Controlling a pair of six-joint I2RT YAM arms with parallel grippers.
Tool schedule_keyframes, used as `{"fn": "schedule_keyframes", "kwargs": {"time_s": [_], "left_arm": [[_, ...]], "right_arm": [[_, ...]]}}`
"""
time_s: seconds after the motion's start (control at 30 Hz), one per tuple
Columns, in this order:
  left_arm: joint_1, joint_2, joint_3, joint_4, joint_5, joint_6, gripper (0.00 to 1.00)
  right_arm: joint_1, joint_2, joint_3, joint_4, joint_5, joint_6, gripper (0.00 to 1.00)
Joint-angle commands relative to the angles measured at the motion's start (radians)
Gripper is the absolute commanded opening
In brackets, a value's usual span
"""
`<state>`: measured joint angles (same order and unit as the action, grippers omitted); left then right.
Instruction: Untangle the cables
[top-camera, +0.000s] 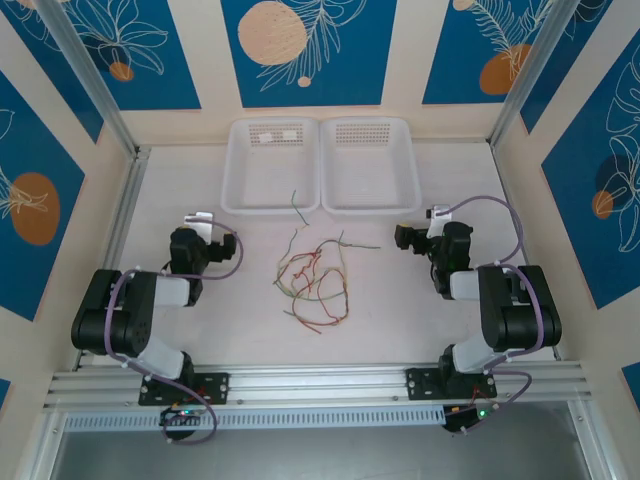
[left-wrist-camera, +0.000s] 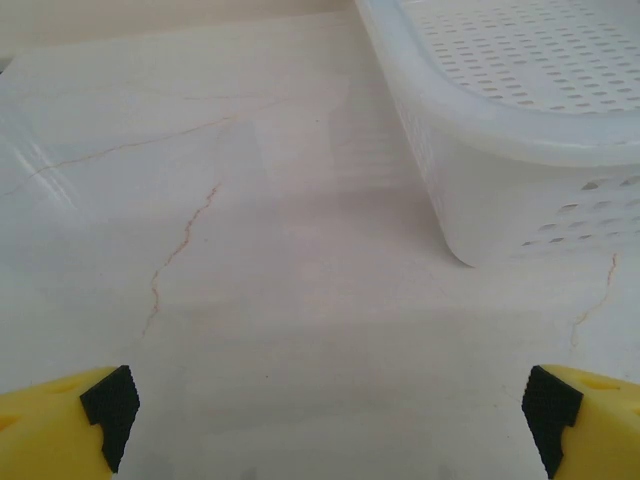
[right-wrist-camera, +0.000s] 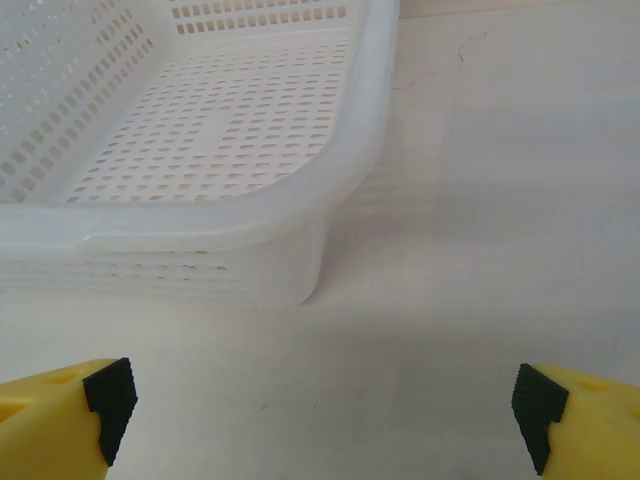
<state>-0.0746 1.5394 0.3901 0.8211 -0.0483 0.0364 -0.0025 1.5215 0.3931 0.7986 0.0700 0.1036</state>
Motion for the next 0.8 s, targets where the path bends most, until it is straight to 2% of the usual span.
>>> {"fn": "schedule_keyframes", "kwargs": {"time_s": [0.0,0.6,0.63,0.7,0.73,0.77], "left_arm": [[0.013,-0.003,0.016,0.001,0.027,0.008,1.00],[0.013,-0.012,0.012,0.018,0.025,0.012,1.00],[-0.001,-0.066,0.026,-0.059,0.017,0.029,1.00],[-0.041,-0.246,0.155,-0.409,-0.094,-0.022,1.00],[-0.050,-0.330,0.206,-0.551,-0.148,-0.106,1.00],[-0.055,-0.396,0.238,-0.625,-0.171,-0.192,0.97]], "right_arm": [[-0.004,0.002,0.024,0.009,-0.018,-0.007,0.99],[-0.007,-0.007,0.018,0.027,-0.022,0.001,0.99],[0.004,-0.068,0.020,-0.022,0.009,-0.001,0.99],[0.055,-0.265,0.070,-0.260,0.200,0.033,0.99],[0.054,-0.364,0.118,-0.406,0.281,0.165,0.99],[0.038,-0.436,0.171,-0.543,0.307,0.304,0.99]]}}
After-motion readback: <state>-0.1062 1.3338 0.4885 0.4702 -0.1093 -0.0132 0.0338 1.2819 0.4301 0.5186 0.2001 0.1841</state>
